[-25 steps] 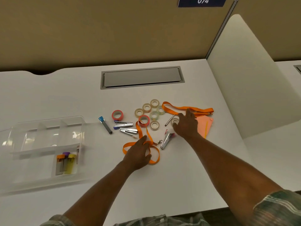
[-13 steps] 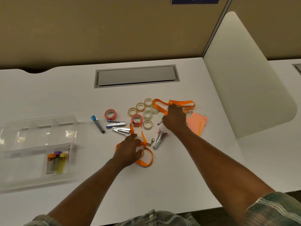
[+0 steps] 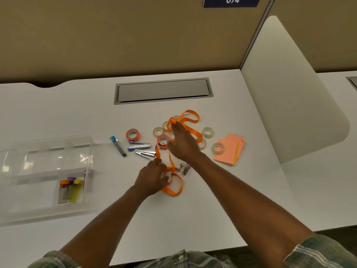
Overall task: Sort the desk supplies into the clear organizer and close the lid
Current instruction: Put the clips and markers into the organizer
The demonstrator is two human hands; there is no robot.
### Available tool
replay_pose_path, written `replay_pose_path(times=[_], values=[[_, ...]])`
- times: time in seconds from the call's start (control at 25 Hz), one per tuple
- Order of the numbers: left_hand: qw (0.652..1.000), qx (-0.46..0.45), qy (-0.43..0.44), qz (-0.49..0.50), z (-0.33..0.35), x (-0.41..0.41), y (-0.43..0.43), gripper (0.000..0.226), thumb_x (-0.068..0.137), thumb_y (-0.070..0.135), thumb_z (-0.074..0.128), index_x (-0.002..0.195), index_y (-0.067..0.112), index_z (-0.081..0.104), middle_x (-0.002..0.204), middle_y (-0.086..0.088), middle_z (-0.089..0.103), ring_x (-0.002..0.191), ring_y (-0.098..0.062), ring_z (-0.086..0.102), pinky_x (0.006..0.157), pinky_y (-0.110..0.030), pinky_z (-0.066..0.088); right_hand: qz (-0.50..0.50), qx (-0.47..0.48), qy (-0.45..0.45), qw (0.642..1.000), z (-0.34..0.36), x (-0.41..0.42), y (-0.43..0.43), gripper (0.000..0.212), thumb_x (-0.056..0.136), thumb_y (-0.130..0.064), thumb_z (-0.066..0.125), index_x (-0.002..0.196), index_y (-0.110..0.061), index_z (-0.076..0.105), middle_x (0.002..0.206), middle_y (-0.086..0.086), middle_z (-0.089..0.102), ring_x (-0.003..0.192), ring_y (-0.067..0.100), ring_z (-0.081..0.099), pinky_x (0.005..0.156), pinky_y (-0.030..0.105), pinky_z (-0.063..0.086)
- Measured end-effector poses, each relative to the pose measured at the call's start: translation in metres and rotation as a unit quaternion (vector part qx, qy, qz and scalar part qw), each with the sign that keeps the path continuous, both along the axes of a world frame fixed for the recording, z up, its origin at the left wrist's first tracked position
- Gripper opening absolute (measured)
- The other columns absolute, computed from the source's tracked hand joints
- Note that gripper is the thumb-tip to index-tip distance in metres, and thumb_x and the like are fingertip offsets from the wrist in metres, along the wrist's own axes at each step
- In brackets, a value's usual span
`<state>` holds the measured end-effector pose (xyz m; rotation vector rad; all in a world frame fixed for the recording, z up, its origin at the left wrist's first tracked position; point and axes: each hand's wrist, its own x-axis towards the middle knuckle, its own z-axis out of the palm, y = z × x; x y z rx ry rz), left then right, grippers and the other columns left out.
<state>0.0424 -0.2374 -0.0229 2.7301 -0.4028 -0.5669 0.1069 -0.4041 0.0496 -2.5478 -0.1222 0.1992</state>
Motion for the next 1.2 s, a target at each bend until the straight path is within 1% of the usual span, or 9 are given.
replay_pose_path(times=[0.16,0.28,0.48,0.56,0.64,0.72,0.76,0.96,1.2], values=[[0.999,0.014,0.039,-0.014,0.003,-0.010,0.006,0.057,0.087,0.046,0.062,0.139,0.026,0.050,0.153,-0.007,0.037,0.136,-0.026,0.040,0.107,-0.040,0.039,-0.117,-0.039,0.047,0.991,-0.011,0.012,-0.043,0.078,0.092,-0.031,0.062,0.155,-0.009,0.022,0.162,0.017,0.017,0.133,0.043,0.045,0.100,0.048,0.046],[0.999,-0.013,0.051,-0.004,0.003,-0.017,0.007,0.056,0.087,0.044,0.062,0.139,0.027,0.050,0.147,-0.005,0.040,0.133,-0.025,0.041,0.103,-0.040,0.043,-0.152,-0.093,0.104,0.978,-0.024,0.008,-0.055,0.073,0.092,-0.039,0.061,0.152,-0.015,0.029,0.163,0.024,0.005,0.139,0.049,0.033,0.106,0.049,0.040],[0.999,-0.027,-0.026,-0.003,0.005,-0.013,0.017,0.036,0.088,0.041,0.058,0.118,0.021,0.061,0.120,-0.003,0.056,0.110,-0.023,0.054,0.082,-0.035,0.051,-0.078,-0.109,0.035,0.990,-0.033,-0.017,-0.017,0.059,0.089,-0.037,0.064,0.142,-0.016,0.048,0.162,0.019,0.019,0.139,0.042,0.034,0.106,0.049,0.039],[0.997,-0.009,-0.075,0.030,0.005,-0.004,0.025,0.045,0.089,0.035,0.059,0.131,0.019,0.055,0.136,-0.007,0.052,0.122,-0.027,0.050,0.092,-0.038,0.049,-0.015,-0.086,0.020,0.996,-0.037,-0.028,0.008,0.056,0.090,-0.035,0.064,0.141,-0.016,0.051,0.159,0.014,0.031,0.141,0.036,0.036,0.109,0.046,0.038],[0.997,0.029,-0.065,0.026,0.003,0.009,0.032,0.066,0.091,0.028,0.059,0.150,0.018,0.033,0.159,-0.009,0.029,0.144,-0.031,0.029,0.112,-0.043,0.035,0.027,-0.076,0.029,0.996,-0.039,-0.035,0.030,0.054,0.091,-0.034,0.062,0.142,-0.019,0.051,0.157,0.008,0.037,0.142,0.030,0.036,0.111,0.044,0.037],[0.997,0.074,-0.029,-0.008,0.000,0.019,0.040,0.076,0.093,0.023,0.056,0.156,0.019,0.014,0.165,-0.007,0.009,0.152,-0.030,0.008,0.121,-0.045,0.017,0.043,-0.074,0.034,0.996,-0.041,-0.035,0.046,0.053,0.092,-0.031,0.060,0.142,-0.019,0.050,0.155,0.006,0.040,0.140,0.029,0.039,0.110,0.043,0.038],[0.996,0.089,-0.023,-0.023,-0.001,0.021,0.043,0.077,0.093,0.020,0.055,0.156,0.019,0.012,0.165,-0.007,0.008,0.152,-0.030,0.007,0.121,-0.046,0.014,0.049,-0.077,0.035,0.995,-0.041,-0.033,0.052,0.052,0.093,-0.029,0.059,0.143,-0.018,0.050,0.154,0.007,0.041,0.139,0.029,0.040,0.110,0.043,0.038],[0.990,0.116,-0.079,-0.015,-0.003,0.006,0.054,0.052,0.093,0.021,0.057,0.143,0.016,0.042,0.148,-0.011,0.040,0.133,-0.030,0.040,0.111,-0.040,0.036,0.083,-0.115,0.034,0.989,-0.044,-0.019,0.076,0.053,0.094,-0.028,0.058,0.144,-0.016,0.048,0.155,0.008,0.041,0.142,0.029,0.037,0.112,0.043,0.037],[0.987,0.132,-0.092,-0.002,-0.011,-0.015,0.086,0.037,0.099,0.021,0.052,0.135,0.014,0.050,0.131,-0.010,0.052,0.117,-0.025,0.047,0.098,-0.035,0.041,0.153,-0.207,0.066,0.964,-0.045,0.003,0.115,0.053,0.091,-0.015,0.055,0.143,-0.016,0.048,0.160,0.010,0.030,0.131,0.031,0.044,0.101,0.043,0.048]])
